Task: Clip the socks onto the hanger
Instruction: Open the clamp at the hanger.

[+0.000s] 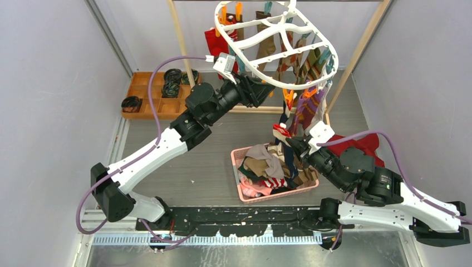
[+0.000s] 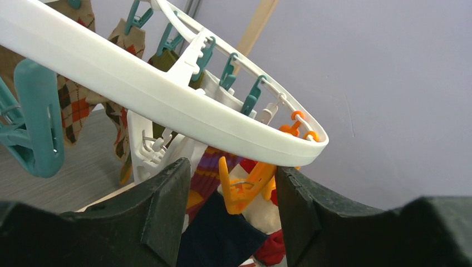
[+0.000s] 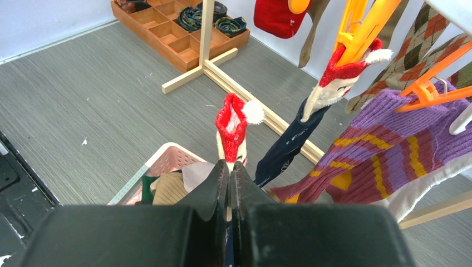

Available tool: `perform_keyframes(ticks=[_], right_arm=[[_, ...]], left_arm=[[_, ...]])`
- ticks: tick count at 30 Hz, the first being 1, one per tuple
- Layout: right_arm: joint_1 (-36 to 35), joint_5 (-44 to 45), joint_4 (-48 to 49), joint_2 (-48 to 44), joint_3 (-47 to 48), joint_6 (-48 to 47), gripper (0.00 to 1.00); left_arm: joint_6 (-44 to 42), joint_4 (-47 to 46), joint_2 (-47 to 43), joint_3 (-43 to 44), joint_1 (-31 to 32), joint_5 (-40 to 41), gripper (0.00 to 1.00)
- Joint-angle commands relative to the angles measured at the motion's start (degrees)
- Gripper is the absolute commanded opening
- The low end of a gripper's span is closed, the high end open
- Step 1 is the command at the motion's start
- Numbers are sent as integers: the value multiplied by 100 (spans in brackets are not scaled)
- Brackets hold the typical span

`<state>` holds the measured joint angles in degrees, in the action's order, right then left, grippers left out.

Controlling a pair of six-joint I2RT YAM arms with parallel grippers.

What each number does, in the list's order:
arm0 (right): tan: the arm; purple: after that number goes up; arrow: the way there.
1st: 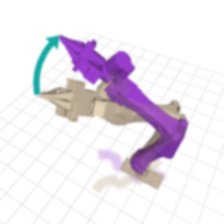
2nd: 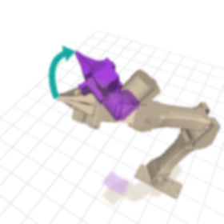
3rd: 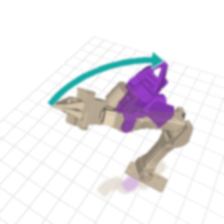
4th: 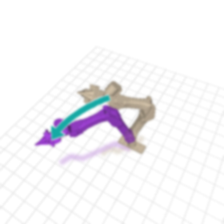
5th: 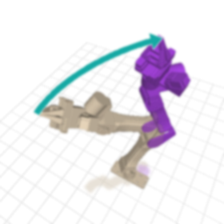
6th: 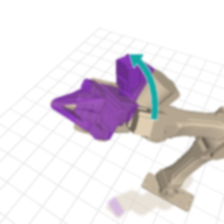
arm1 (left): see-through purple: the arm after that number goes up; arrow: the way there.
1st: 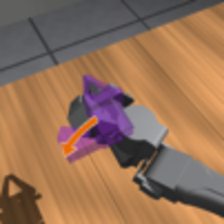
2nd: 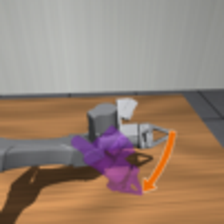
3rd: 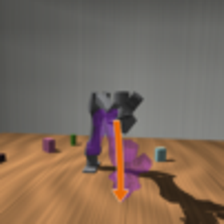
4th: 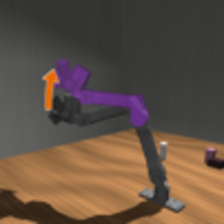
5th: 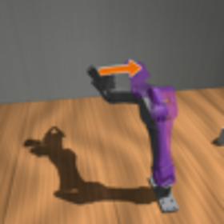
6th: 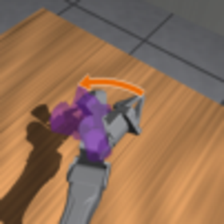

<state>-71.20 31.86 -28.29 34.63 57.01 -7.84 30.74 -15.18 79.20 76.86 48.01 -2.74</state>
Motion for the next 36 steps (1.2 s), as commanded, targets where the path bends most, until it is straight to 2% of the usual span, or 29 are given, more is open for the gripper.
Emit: perform_keyframes(ticks=[1,22,30,36], right_arm=[[-30,5,238,-20,244,-60,1],[-34,1,219,-40,240,-60,1],[-26,37,201,-47,232,-51,1],[-32,121,232,-22,240,-26,1]], left_arm=[[-173,-110,64,306,28,-32,58],[-314,-305,245,391,58,-45,57],[-435,-394,246,381,107,-11,41],[-516,-374,189,357,172,82,23]])
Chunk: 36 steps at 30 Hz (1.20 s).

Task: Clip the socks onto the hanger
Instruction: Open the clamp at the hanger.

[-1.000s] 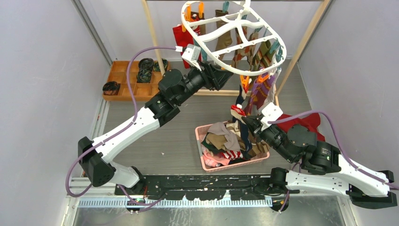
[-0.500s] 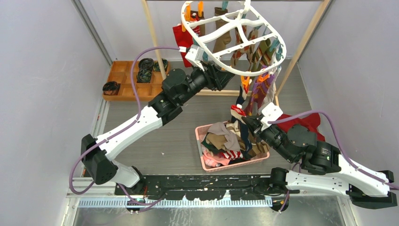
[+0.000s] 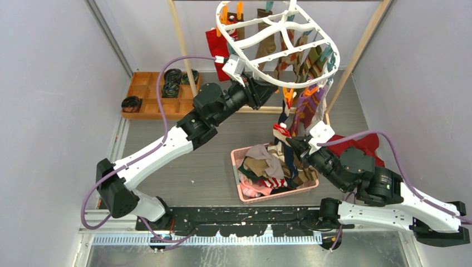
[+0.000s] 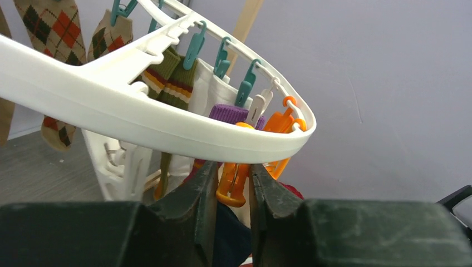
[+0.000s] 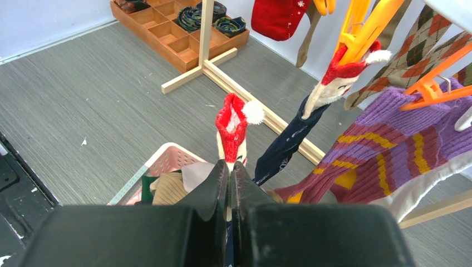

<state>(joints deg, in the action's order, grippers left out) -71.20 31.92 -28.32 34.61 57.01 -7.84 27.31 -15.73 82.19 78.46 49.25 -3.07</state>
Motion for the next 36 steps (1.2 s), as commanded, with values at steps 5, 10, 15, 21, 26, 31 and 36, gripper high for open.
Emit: perform_keyframes(ticks=[5,10,15,21,26,31,36], right_arm=[[-28,167,296,166,287,-25,1],[-32,178,376,212,319,-42,1],[-34,183,388,285,341,-26,1],[-29,210,397,287,336,-42,1],[-31,217,397,259,321,-43,1],[-31,221,414,222,302,-43,1],[-32,219,432,207,278,-43,1]], left_arm=[[-228,-249,-166,206,93,267,13],[-251,-243,-291,125,97,388,10],[-174,-174,-415,33,99,638,29],[-77,-59,-489,-38,102,793,47],[-16,48,-528,-41,102,947,49],[50,227,-555,-41,102,1053,49],[177,462,-631,-17,146,1145,54]])
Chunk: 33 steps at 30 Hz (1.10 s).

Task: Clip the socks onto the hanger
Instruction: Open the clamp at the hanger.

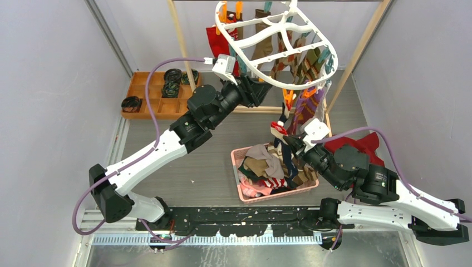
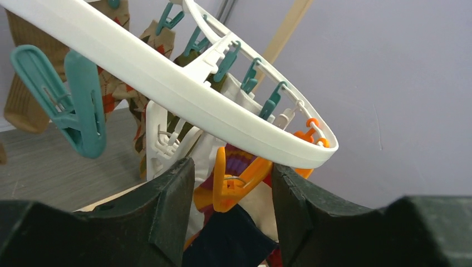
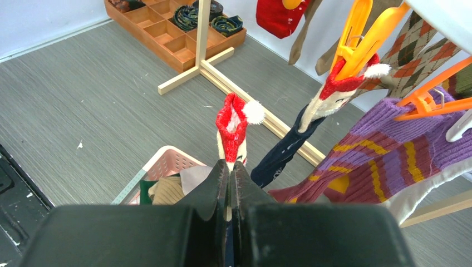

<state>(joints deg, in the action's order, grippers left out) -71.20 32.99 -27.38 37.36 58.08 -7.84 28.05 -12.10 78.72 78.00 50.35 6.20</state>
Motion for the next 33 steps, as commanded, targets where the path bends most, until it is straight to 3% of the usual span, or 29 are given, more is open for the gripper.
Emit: perform_keyframes(ticks=[1,13,20,26,33], right_arm=[[-34,117,342,-63,168,-49,1],[-28,101,399,-99,158,-122,1],[-27,112,391,-123,159,-141,1],[-27,114,364,-159,168,-148,1],[-32,121,345,-212,168,-146,1]], left_arm=[[108,206,-302,68,55,276,55],[-16,1705,-355,655,424,991,66],[-196,2757,62,1604,823,1680,67],[-349,3079,368,2096,987,2105,66],[-512,3359,667,2483,1050,2321,56]])
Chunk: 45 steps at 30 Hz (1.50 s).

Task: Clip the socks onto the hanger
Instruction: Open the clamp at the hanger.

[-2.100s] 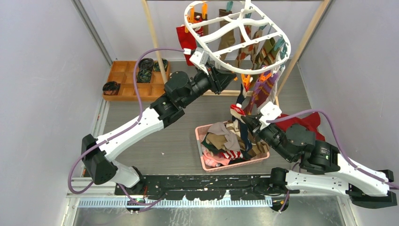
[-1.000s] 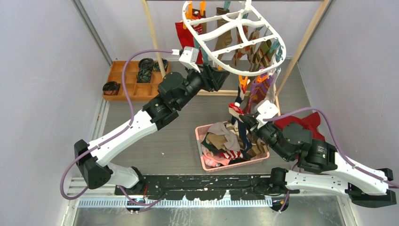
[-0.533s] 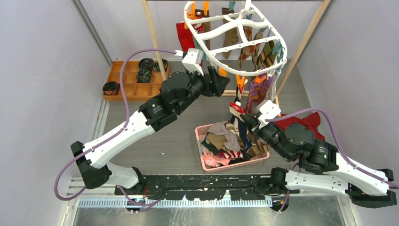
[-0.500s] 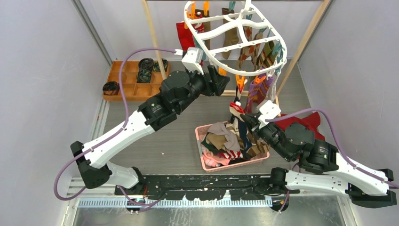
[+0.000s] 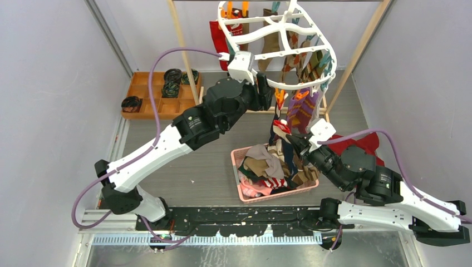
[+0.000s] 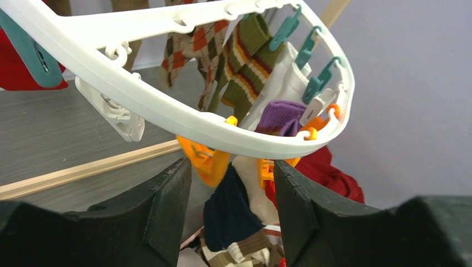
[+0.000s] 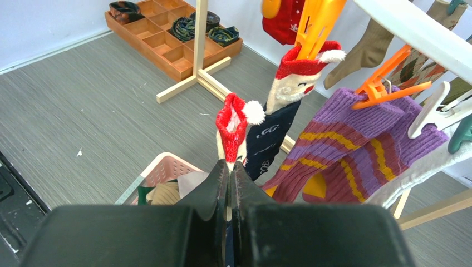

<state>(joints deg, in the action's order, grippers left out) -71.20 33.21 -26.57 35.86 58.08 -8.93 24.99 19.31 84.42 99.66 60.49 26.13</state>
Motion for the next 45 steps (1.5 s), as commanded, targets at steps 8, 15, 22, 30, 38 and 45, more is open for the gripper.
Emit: perform_keyframes(ticks=[8,15,22,30,38,45], right_arm=[[-33,98,273,-55,161,-65,1],[-29,89,310,20,176,-74,1],[-26,98,293,22,212,-83,1],[-29,99,292,62,225,-92,1],[-34,109,284,58,230,-100,1],[-27,121,266,28,225,-100,1]], left_arm=[[-634,60,-136,107,49,308,60],[-934,-38,-433,-32,-32,-83,67],[-803,22,-708,-200,-434,-1156,65],[-558,185,-694,-152,-836,-1757,63],[-418,179,-512,-87,-1045,-2205,59],[-355,109,-335,-35,-1165,-2350,57]])
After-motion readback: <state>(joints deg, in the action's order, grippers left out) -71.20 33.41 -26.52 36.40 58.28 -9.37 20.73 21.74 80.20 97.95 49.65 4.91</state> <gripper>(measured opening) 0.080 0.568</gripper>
